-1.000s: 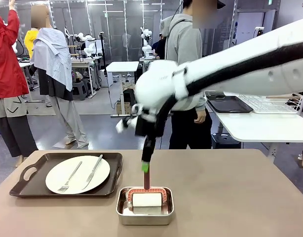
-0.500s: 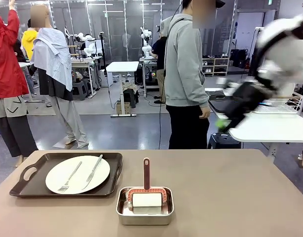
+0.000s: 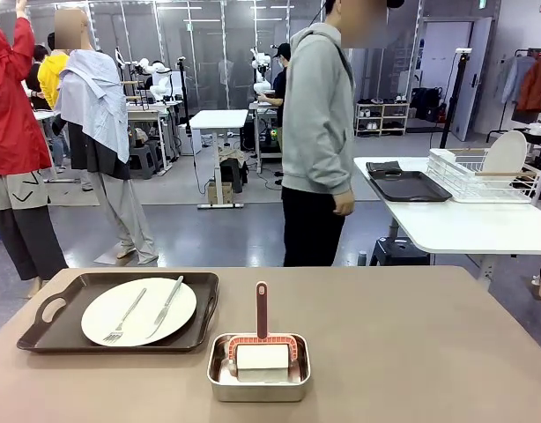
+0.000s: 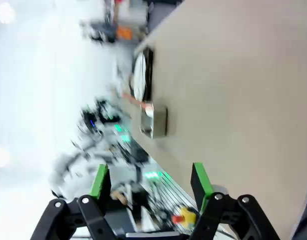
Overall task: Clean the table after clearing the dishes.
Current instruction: When the right (or left) Handle tray is removed, use the right hand (or left hand) to clean the right (or left) side of the table with the Lint Roller.
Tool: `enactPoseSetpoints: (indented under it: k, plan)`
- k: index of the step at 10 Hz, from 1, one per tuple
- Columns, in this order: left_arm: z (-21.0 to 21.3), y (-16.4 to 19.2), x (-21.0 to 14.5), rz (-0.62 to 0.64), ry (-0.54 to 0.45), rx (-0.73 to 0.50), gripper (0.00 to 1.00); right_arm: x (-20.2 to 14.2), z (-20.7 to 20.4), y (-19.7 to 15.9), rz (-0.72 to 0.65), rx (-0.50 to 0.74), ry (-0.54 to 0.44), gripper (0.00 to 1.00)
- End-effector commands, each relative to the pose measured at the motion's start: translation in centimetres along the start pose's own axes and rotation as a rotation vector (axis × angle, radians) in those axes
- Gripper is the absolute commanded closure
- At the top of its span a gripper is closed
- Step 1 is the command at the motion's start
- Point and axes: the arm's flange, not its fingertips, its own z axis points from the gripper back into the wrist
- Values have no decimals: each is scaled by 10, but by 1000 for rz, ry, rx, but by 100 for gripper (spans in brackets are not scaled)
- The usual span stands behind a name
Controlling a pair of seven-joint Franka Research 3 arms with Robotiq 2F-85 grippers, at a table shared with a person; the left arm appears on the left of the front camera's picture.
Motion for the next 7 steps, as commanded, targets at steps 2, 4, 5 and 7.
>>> enactPoseSetpoints:
  k: [2, 4, 5, 7]
  plan:
    - [3, 0, 2, -1, -10, -17, 0, 0, 0, 0, 0, 0, 0, 19]
    - [3, 0, 2, -1, -10, -17, 0, 0, 0, 0, 0, 0, 0, 19]
    - [3, 0, 2, -1, -10, -17, 0, 0, 0, 0, 0, 0, 0, 19]
    - [3, 0, 2, -1, -10, -17, 0, 0, 0, 0, 0, 0, 0, 19]
